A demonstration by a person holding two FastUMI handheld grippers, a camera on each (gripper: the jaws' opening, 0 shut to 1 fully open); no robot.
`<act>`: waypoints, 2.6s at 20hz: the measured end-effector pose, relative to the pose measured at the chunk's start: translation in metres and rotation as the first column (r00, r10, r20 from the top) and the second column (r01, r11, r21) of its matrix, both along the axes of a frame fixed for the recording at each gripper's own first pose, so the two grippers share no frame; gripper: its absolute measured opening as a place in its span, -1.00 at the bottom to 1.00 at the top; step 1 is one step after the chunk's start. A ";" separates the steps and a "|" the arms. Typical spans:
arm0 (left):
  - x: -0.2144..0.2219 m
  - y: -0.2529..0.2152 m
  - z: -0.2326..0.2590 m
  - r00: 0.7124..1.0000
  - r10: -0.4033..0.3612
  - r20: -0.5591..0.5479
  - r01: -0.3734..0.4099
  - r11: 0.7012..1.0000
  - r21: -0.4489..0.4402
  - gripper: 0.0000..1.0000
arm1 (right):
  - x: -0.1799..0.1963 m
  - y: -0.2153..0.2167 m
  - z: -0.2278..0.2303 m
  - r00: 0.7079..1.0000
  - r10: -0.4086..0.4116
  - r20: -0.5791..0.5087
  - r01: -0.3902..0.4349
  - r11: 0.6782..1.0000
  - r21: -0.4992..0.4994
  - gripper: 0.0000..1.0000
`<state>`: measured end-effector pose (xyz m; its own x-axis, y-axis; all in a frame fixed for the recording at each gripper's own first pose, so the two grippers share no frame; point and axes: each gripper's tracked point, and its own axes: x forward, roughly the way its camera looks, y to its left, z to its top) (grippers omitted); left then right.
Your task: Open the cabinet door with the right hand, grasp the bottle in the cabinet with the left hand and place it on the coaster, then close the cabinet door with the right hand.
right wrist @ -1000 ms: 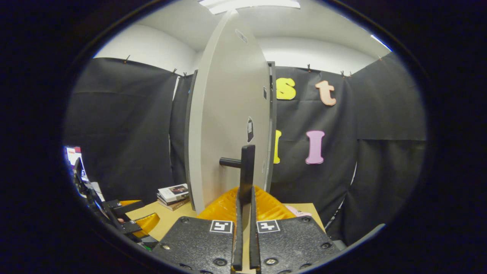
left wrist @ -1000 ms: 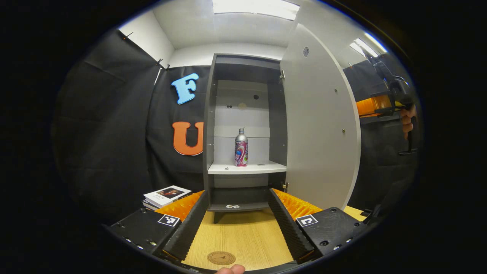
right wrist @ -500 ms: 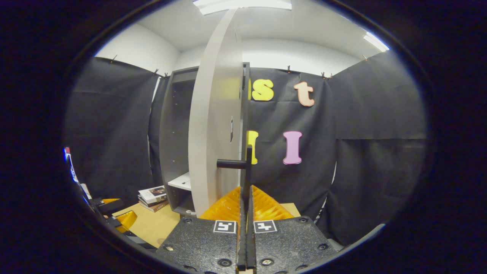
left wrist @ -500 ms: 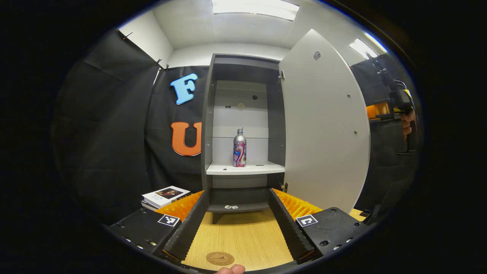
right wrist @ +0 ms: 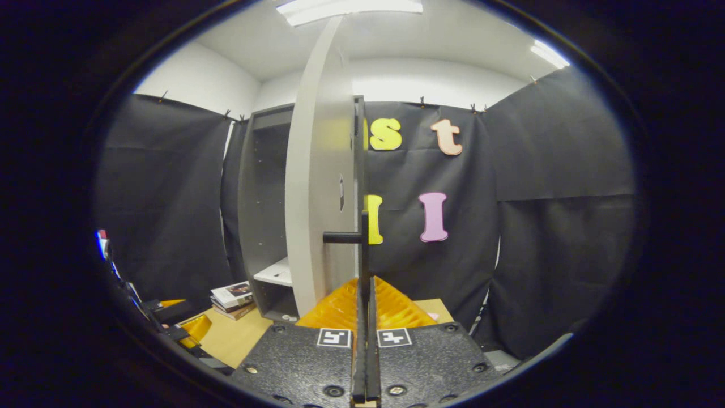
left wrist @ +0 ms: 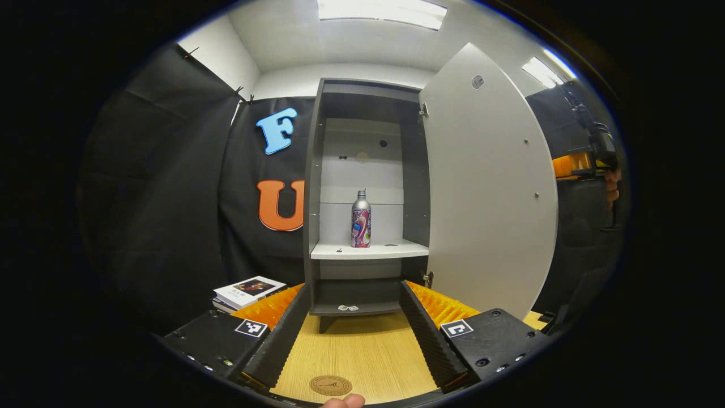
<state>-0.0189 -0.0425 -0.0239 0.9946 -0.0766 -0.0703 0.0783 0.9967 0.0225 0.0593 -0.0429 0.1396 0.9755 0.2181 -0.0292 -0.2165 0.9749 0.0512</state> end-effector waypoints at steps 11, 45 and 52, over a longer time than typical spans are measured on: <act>0.006 0.017 -0.002 1.000 0.022 -0.002 -0.022 1.000 -0.006 0.90 | -0.078 0.041 -0.010 0.999 0.022 0.033 -0.021 1.000 -0.020 -0.92; 0.319 -0.049 0.032 0.991 -0.130 0.017 0.130 0.991 -0.021 0.91 | -0.018 0.137 -0.125 0.992 0.123 -0.020 -0.123 0.992 0.002 0.97; 0.396 -0.050 0.005 0.997 -0.069 -0.019 0.068 0.997 -0.039 0.90 | -0.009 0.132 -0.128 0.995 0.097 -0.034 -0.098 0.995 -0.003 0.96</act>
<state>0.3769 -0.0923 -0.0193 0.9853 -0.1475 -0.0862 0.1465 0.9890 -0.0180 0.0499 0.0892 0.0115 0.9480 0.3119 -0.0632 -0.3088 0.9495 0.0552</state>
